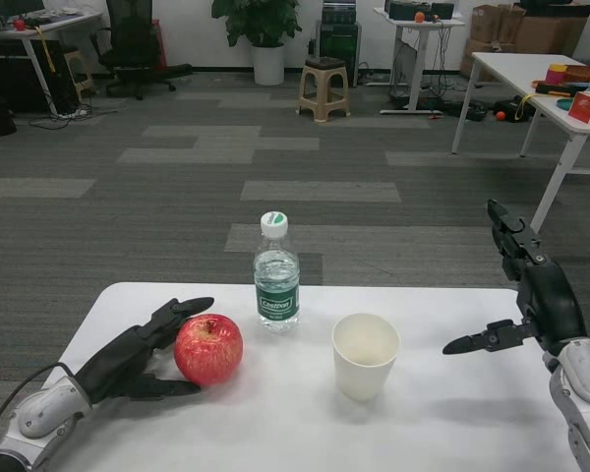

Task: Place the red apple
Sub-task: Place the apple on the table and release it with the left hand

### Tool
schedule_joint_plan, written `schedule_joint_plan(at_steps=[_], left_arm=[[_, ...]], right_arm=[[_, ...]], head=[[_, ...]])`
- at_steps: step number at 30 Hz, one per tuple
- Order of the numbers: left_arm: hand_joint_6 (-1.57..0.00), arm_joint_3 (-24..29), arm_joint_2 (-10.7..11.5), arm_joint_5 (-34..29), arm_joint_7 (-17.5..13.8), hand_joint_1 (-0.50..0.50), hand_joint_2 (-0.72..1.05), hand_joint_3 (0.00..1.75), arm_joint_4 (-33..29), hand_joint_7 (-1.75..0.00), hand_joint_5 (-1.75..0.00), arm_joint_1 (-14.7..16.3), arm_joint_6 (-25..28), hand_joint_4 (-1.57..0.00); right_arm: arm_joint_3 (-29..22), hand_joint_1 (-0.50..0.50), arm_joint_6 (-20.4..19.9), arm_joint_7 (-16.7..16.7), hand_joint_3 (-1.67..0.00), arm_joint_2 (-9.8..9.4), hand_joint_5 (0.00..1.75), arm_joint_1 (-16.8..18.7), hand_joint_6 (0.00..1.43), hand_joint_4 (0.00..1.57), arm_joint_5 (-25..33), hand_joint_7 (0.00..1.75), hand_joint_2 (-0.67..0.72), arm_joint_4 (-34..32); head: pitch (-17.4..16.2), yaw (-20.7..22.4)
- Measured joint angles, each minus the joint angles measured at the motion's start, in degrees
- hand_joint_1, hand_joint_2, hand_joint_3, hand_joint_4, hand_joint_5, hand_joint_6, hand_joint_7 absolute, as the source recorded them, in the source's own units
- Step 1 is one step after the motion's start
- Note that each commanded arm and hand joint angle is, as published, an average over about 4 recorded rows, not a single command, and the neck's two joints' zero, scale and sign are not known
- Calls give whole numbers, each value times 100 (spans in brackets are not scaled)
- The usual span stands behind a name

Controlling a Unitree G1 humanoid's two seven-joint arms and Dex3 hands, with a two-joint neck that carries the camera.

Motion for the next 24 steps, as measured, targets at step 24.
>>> schedule_joint_plan(at_steps=[24], left_arm=[[0, 531, -14, -246, 14, -50, 36, 0, 41, -16, -31, 89, 5, 0]], right_arm=[[0, -49, 0, 0, 0, 19, 0, 0, 0, 0, 0, 7, -10, -1]], head=[[-12, 70]])
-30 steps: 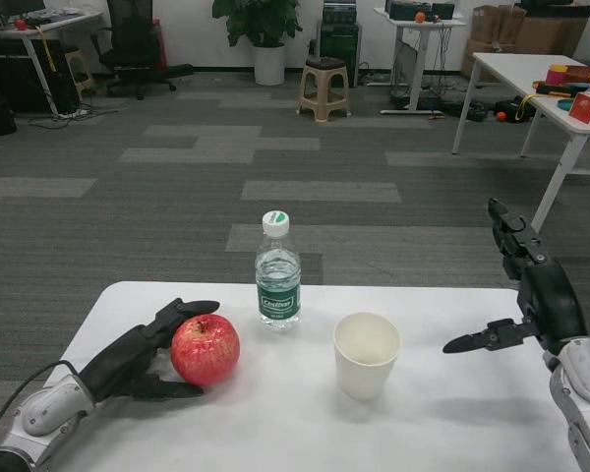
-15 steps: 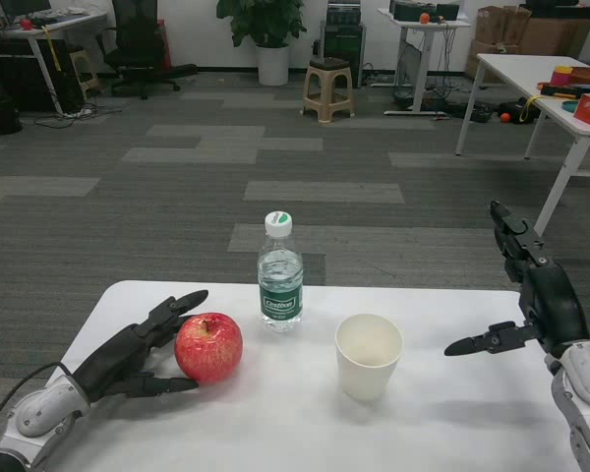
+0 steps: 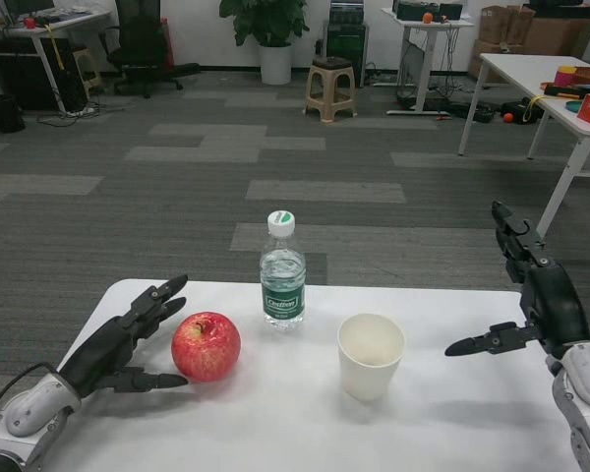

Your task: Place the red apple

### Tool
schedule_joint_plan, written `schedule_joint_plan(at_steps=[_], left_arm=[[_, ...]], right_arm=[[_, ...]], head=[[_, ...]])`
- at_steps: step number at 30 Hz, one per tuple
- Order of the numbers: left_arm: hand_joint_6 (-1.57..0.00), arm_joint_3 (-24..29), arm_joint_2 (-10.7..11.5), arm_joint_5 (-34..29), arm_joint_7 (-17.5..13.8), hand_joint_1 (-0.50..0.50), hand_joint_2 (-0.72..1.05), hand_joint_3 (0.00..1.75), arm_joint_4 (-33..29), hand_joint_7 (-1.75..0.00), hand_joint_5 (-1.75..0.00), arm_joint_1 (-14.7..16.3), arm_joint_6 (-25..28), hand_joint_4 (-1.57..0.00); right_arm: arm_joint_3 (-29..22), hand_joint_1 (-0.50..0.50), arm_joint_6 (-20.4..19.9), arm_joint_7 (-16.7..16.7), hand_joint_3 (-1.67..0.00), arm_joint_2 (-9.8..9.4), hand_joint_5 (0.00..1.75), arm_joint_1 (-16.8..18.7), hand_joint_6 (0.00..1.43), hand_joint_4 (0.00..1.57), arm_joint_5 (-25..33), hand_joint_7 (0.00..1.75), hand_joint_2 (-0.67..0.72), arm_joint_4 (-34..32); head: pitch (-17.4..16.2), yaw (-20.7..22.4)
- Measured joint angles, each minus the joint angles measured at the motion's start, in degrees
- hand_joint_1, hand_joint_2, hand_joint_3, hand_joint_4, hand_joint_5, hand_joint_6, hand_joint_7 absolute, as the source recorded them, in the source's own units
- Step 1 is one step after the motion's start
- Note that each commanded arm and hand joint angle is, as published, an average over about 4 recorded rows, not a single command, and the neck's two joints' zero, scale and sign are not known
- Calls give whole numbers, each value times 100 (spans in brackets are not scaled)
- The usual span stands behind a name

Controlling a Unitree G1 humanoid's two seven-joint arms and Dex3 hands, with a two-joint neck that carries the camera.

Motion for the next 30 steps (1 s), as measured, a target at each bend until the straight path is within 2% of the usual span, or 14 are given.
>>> schedule_joint_plan(at_steps=[2, 6, 8, 12, 17, 21, 25, 30], left_arm=[[0, 4, 0, -25, 1, -50, 29, 0, 0, -17, -31, 0, 2, 0], [0, 11, 0, -42, 2, -50, 52, 0, 3, -17, -31, 1, 9, 0], [0, 22, 1, -42, 2, -50, 52, 0, 6, -21, -26, 2, 10, 0], [0, 122, 0, -43, -1, -50, 54, 0, 9, -21, -31, 20, 11, 0], [0, 627, -1, -78, -12, -50, 56, 0, 38, -21, -31, 115, 20, 0], [0, 1054, -23, -525, 10, -50, 52, 0, 42, -21, -28, 225, 24, 0], [0, 1175, -51, -1091, 31, -50, 52, 0, -180, -21, -31, 308, 24, 0], [0, 1442, -55, -1248, 113, -50, 52, 0, -535, -21, -31, 396, 33, 0]], right_arm=[[0, -49, 0, 0, 0, 0, 0, 0, 0, 0, 0, 7, -10, 0], [0, -50, 0, 0, 0, 0, 0, 0, 0, 0, 0, 7, -10, 0], [0, -50, 0, 0, 0, 0, 0, 0, 0, 0, 0, 7, -10, 1], [0, -49, 0, 0, 0, 0, 0, -1, 0, 0, 0, 7, -10, 7], [0, -50, 0, -1, 0, 0, 0, -3, 0, 0, 0, 7, -10, 32], [0, -46, 0, -2, 0, 0, 0, -5, 0, 0, 0, 7, -10, 54], [2, -48, 0, -4, 0, 1, 0, -7, 0, 0, 0, 12, -10, 88], [4, -49, 0, -6, 0, 3, 0, -9, 0, 0, 0, 7, -10, 101]], head=[[-3, 6], [-9, 30], [-13, 43], [-15, 80], [-6, 152], [33, 230], [93, 290], [141, 306]])
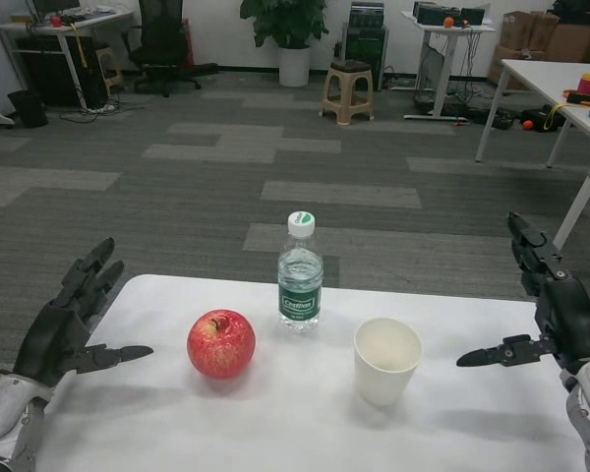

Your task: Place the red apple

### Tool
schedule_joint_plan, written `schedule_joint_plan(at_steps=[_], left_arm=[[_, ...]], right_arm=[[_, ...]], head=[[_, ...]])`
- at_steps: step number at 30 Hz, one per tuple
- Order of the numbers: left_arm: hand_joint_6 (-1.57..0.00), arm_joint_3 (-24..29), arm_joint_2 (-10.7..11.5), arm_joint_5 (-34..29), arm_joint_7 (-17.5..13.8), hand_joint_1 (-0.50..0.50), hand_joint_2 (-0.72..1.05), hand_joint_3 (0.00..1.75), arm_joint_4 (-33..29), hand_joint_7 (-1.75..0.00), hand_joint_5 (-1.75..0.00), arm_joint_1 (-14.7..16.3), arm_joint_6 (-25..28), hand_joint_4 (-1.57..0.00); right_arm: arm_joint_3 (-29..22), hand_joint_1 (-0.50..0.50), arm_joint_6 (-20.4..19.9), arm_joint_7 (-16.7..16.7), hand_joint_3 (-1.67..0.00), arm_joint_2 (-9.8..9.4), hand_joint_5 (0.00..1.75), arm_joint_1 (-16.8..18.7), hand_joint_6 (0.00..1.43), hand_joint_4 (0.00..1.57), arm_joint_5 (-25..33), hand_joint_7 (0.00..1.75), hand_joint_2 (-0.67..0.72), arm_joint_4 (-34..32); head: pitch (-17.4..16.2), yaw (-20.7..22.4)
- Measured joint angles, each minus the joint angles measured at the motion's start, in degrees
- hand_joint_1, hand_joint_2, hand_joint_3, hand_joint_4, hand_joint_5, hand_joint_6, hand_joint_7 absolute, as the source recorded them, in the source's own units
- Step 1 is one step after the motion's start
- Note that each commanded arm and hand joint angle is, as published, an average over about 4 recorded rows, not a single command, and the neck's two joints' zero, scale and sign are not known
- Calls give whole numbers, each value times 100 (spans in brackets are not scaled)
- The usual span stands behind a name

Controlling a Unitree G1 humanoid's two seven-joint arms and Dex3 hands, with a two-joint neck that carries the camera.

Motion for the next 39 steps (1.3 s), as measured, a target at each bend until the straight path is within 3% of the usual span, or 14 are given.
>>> schedule_joint_plan(at_steps=[6, 13, 16, 21, 25, 28, 34, 39], left_arm=[[0, 100, -84, -143, 317, -50, 63, 0, -653, -21, -21, -31, 27, 0], [0, 131, -259, 444, 364, -50, 74, 0, -1374, -21, -21, -677, 281, 0], [0, 323, -318, 828, 357, -50, 85, 0, -1644, -21, -21, -868, 693, 0], [0, 534, -481, 882, 291, -50, 87, 0, -2344, -21, -21, -1077, 2071, 0], [0, 649, -554, 906, 244, -50, 87, 0, -2448, -21, -21, -1309, 2371, 0], [0, 685, -608, 986, 239, -50, 87, 0, -2448, -21, -21, -1425, 2391, 0], [0, 561, -639, 1031, 200, -50, 87, 0, -2439, -21, -21, -1452, 2416, 0], [0, 520, -640, 1034, 195, -50, 87, 0, -2423, -21, -21, -1449, 2430, 0]], right_arm=[[9, -50, -3, -4, 0, 5, 0, -21, 0, 0, 0, 7, -10, 10], [23, -50, -5, -6, 0, 11, 0, -65, 0, 0, 2, 7, -10, 8], [25, -49, -5, -7, 0, 7, 0, -86, 0, 0, 5, 7, -10, 7], [30, -48, -6, -7, 0, 0, 0, -238, 0, 0, 9, 7, -10, 2], [31, -46, -7, -7, 0, -2, 0, -289, 0, 0, 11, 7, -10, -19], [31, -46, -6, -7, 0, -2, 0, -295, 0, 0, 11, 7, -10, -106], [29, -46, -6, -7, 0, -19, 0, -306, 0, 0, 11, 7, -13, -258], [19, -46, -6, -6, 0, -40, 0, -293, 0, 0, 11, 7, -16, -381]], head=[[311, 114], [830, -25], [1054, -129], [1207, -268], [1077, -505], [781, -633], [152, -891], [-67, -918]])
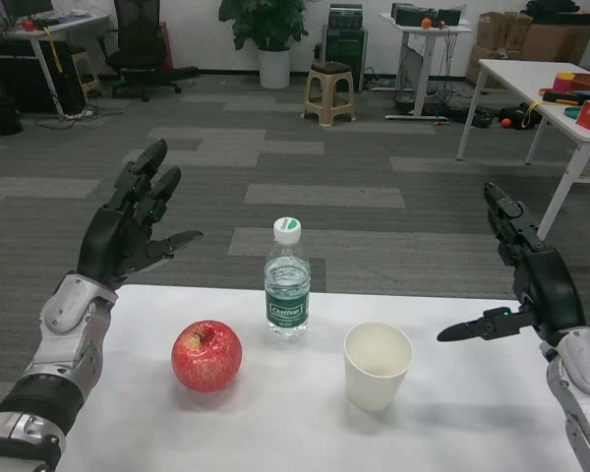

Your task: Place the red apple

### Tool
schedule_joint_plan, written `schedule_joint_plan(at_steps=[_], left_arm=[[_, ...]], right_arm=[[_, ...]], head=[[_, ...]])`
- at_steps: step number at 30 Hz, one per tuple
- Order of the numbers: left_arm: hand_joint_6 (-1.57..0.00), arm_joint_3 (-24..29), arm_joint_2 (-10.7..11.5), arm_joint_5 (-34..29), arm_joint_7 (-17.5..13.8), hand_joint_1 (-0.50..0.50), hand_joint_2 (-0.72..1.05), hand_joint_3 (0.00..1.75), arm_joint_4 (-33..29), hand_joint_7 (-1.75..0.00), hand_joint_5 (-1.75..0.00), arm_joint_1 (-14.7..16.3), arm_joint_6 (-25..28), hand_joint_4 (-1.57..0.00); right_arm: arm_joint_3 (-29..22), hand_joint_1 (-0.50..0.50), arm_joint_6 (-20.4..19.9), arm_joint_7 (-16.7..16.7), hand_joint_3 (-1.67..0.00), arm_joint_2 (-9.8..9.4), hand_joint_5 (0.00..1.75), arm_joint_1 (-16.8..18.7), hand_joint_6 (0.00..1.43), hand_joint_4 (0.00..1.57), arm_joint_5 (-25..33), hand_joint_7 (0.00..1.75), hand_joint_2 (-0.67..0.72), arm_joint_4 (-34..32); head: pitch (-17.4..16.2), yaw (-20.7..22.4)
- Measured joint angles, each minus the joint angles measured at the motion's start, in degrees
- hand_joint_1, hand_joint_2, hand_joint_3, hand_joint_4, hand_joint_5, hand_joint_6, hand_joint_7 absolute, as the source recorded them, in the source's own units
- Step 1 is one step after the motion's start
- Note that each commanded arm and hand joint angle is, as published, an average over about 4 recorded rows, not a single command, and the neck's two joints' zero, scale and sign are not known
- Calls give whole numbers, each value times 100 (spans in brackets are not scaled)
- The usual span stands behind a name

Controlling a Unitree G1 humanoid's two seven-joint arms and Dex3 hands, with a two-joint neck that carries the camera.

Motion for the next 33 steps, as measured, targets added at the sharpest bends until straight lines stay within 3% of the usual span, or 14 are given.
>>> schedule_joint_plan(at_steps=[11, 29, 33], left_arm=[[0, 0, 10, 0, 0, -50, 87, 0, 9, -21, -18, 26, 1, 0], [0, 24, 181, -52, -1, -50, 87, 0, 33, -21, -13, 26, 3, 0], [0, 27, 195, -145, -4, -50, 87, 0, 155, -21, -10, 21, -3, 0]], right_arm=[[-11, -46, 0, 1, 0, 21, 0, 5, 0, 0, -1, 7, -16, -6], [18, -46, 0, 2, 0, 229, 0, -5, 0, 0, -3, 7, -16, 119], [29, -46, -1, 2, 0, 347, 0, -30, 0, 0, -8, 7, -16, 215]], head=[[-75, 60], [-5, 174], [-5, 175]])
